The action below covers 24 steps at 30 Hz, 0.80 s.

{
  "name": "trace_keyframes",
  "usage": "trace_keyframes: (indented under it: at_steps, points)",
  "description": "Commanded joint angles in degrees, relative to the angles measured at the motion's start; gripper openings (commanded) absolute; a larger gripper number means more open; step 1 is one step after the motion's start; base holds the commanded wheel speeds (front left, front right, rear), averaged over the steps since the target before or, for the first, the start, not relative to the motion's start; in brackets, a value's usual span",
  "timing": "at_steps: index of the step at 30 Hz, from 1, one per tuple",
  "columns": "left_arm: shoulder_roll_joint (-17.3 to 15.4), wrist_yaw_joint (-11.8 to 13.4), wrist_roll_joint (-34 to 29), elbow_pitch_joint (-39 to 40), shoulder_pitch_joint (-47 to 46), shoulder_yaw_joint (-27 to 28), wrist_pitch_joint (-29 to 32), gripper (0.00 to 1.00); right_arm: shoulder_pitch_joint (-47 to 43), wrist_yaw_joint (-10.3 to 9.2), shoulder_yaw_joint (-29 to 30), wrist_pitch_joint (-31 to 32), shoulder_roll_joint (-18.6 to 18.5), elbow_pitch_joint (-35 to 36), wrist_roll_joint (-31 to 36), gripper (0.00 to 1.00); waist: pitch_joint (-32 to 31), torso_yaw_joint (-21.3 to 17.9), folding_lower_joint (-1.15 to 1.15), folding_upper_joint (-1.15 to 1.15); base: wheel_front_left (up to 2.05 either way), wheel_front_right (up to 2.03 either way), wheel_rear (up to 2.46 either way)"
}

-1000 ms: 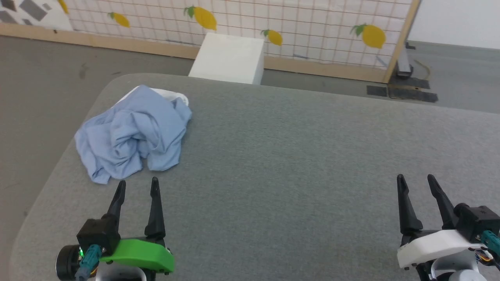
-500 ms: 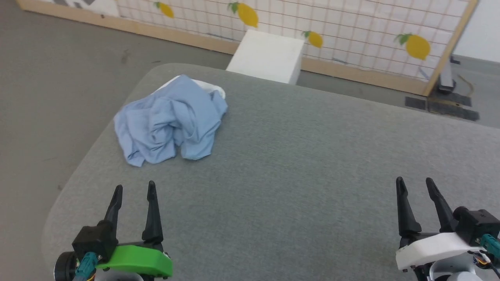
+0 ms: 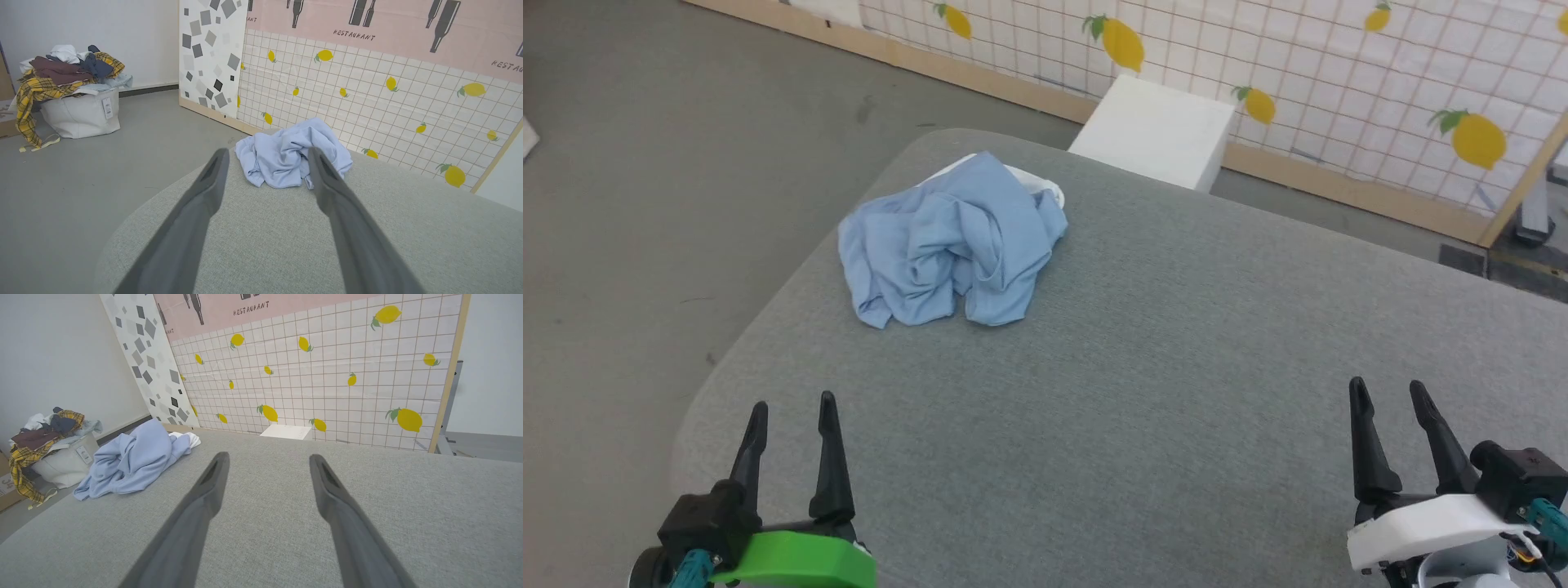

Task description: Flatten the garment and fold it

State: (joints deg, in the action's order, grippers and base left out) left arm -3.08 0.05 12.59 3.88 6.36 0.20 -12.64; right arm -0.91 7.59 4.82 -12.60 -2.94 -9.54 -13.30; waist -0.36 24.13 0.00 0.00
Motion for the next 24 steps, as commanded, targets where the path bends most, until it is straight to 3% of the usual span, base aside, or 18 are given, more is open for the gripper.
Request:
trace_keyframes:
  at_steps: [1, 10, 16, 24]
  points:
    - [0.2, -0.1, 0.5, 0.3, 1.0, 0.2, -0.5, 1.00, 0.0, -0.09, 0.0, -0.6, 0.0, -0.4, -0.7, 1.00, -0.4, 1.0, 0.00, 0.00, 0.00, 0.00, 0.00]
    - [0.2, -0.6, 4.1, 3.6, -0.3, 1.2, -1.6, 1.00, -0.5, -0.09, 0.2, -1.7, 0.1, -1.2, -1.9, 1.00, -0.4, 2.1, 0.00, 0.00, 0.00, 0.00, 0.00]
    - [-1.1, -4.5, 4.5, 4.7, -6.2, 0.4, -2.2, 1.00, -0.8, -0.10, 1.3, -2.4, 0.1, -0.7, -2.4, 1.00, 0.9, 2.8, 0.00, 0.00, 0.00, 0.00, 0.00]
    - [-4.8, -6.2, 10.5, 2.3, -24.2, -0.6, 9.4, 1.00, 0.7, -0.10, 1.8, -2.4, 0.1, 0.4, -1.1, 1.00, 5.0, 0.7, 0.00, 0.00, 0.00, 0.00, 0.00]
